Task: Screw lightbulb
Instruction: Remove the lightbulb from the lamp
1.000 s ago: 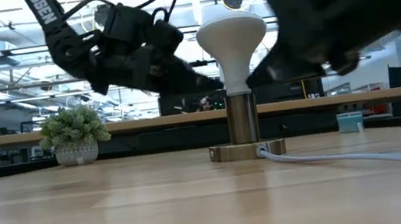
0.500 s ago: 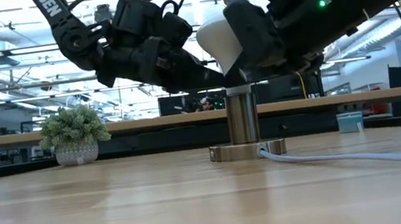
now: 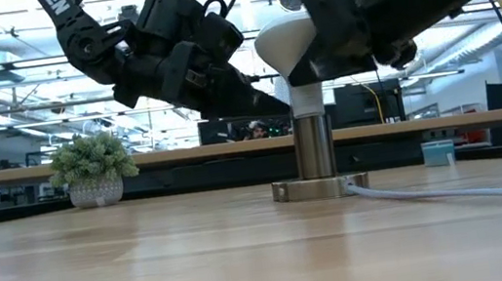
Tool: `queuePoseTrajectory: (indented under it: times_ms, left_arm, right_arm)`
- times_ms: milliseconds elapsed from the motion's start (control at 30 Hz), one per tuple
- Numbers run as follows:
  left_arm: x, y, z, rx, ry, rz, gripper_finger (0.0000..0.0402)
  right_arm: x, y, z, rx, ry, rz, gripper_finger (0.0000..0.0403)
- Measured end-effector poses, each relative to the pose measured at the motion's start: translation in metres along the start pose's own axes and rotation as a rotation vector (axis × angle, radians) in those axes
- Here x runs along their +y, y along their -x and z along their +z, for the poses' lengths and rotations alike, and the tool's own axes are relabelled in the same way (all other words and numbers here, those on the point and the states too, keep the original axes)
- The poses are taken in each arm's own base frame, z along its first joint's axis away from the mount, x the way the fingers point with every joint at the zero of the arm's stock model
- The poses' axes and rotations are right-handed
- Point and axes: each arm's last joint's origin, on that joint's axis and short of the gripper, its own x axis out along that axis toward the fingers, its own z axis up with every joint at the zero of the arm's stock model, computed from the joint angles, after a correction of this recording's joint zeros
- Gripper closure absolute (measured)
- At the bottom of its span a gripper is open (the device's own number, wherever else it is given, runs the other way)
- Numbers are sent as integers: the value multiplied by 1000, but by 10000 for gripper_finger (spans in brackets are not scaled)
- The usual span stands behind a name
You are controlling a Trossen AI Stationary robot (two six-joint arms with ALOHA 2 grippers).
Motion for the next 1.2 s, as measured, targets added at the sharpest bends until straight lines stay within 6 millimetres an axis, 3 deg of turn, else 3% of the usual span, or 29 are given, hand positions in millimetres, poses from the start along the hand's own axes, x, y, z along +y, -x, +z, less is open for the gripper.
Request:
queuePoseTrajectory:
  times_ms: [367,600,933,1200]
  left_arm:
    - [-19,-7,0,27,25,-24,402]
    - [-6,-4,3,21,-1,230,402]
    - [0,-2,10,-66,-20,204,402]
    - [0,-5,5,-55,-41,198,402]
  right_arm:
    - [-13,14,-7,136,-82,16,403]
    - [-9,22,-8,130,-81,47,403]
    - [-15,7,-4,131,-38,3,403]
    - [-15,7,-4,149,-33,21,403]
